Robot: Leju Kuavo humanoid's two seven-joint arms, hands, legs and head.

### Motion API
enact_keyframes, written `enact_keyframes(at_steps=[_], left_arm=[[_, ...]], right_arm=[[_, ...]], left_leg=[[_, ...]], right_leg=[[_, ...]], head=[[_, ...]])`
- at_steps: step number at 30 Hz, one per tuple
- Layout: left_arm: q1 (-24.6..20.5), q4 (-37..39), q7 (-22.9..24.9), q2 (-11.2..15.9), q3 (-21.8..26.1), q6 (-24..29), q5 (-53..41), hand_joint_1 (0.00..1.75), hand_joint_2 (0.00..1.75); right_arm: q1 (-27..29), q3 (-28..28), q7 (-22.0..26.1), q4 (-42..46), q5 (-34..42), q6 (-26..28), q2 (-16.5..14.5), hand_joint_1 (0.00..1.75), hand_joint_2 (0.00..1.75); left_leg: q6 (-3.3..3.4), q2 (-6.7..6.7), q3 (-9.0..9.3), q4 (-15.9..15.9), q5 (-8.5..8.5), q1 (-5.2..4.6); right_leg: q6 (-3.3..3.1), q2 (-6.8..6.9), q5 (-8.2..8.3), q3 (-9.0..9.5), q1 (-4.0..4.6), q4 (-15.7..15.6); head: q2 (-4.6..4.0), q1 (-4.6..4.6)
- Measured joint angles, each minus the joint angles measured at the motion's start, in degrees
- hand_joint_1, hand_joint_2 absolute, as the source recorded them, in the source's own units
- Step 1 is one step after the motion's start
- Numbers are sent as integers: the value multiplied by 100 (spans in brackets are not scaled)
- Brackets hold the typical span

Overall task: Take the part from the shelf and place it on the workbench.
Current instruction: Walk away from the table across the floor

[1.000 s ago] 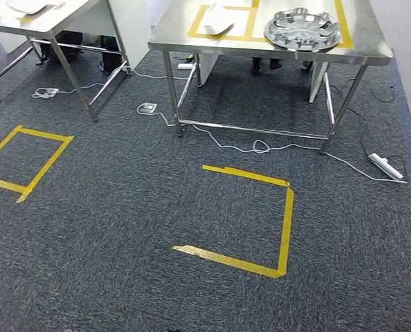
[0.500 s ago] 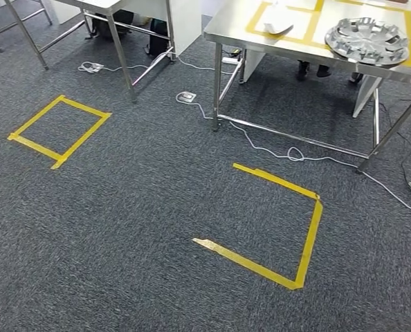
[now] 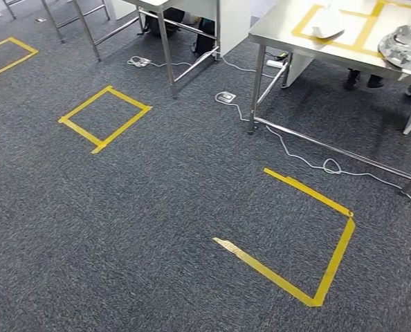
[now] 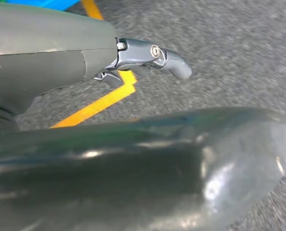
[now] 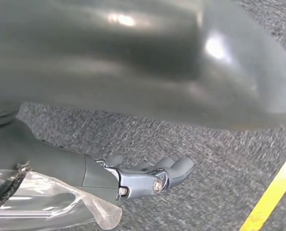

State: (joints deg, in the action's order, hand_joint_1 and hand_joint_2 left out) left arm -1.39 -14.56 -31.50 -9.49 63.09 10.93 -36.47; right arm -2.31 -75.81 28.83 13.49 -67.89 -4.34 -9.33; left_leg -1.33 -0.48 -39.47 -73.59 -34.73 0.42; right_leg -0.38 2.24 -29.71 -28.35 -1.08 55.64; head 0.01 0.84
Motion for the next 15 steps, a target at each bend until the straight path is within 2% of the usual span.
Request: enact_keyframes(at_steps=[1,2,4,5,6,7,8,9,10,11,13,14,15], left_arm=[[10,0,0,-3,10,3,4,0,0],[19,0,0,-5,24,9,13,0,0],[18,0,1,-8,54,16,31,0,0],[10,0,1,-11,68,19,39,0,0],[5,0,2,-16,81,19,43,0,0],[8,0,3,-21,97,19,48,0,0],[16,0,3,-24,112,19,52,0,0],[30,0,3,-25,126,19,60,0,0],[39,0,4,-25,142,19,72,0,0],[37,0,4,-27,156,17,83,0,0],[23,0,3,-34,180,8,97,0,0],[17,0,3,-39,192,-1,97,0,0],[16,0,2,-43,204,-10,97,0,0]], right_arm=[[-3,5,-1,-1,-14,1,0,0,0],[-8,14,-1,-1,-26,1,0,0,0],[-18,32,-1,-2,-46,1,0,0,0],[-22,38,-1,-2,-56,1,0,0,0],[-26,43,-1,-2,-66,1,0,0,0],[-32,50,-1,-2,-77,1,0,0,0],[-39,63,2,-2,-89,4,0,0,0],[-46,80,6,-2,-100,8,0,0,0],[-55,98,14,-2,-108,15,-1,0,0],[-61,114,23,-4,-116,24,-2,0,0],[-56,133,34,-10,-133,40,-4,0,0],[-48,139,34,-15,-141,46,-6,0,0],[-40,143,34,-20,-147,50,-8,0,0]], left_leg=[[-7,22,55,83,100,10],[-3,66,222,390,289,16],[37,302,647,1204,626,-10],[72,413,780,1479,698,-31],[107,480,832,1609,705,-54],[143,481,823,1635,683,-77],[180,410,808,1640,691,-76],[214,349,804,1654,703,-72],[252,290,804,1670,718,-65],[288,228,804,1687,735,-54],[335,95,784,1693,756,-53],[348,17,774,1692,761,-63],[353,-65,773,1691,765,-74]], right_leg=[[8,74,-8,7,1,2],[20,143,-20,22,0,3],[59,264,-52,47,16,8],[89,321,-71,61,31,13],[119,376,-87,70,47,17],[152,433,-98,78,58,16],[186,491,-108,106,56,11],[221,486,-136,108,45,22],[252,389,-211,76,33,99],[274,234,-347,-18,24,299],[280,-102,-731,-400,18,1068],[274,-173,-872,-614,22,1478],[263,-202,-907,-766,26,1737]], head=[[0,1],[1,2],[1,4],[2,2],[1,0],[1,-2],[1,-1],[1,-2],[2,-12],[2,-30],[2,-69],[1,-78],[1,-77]])
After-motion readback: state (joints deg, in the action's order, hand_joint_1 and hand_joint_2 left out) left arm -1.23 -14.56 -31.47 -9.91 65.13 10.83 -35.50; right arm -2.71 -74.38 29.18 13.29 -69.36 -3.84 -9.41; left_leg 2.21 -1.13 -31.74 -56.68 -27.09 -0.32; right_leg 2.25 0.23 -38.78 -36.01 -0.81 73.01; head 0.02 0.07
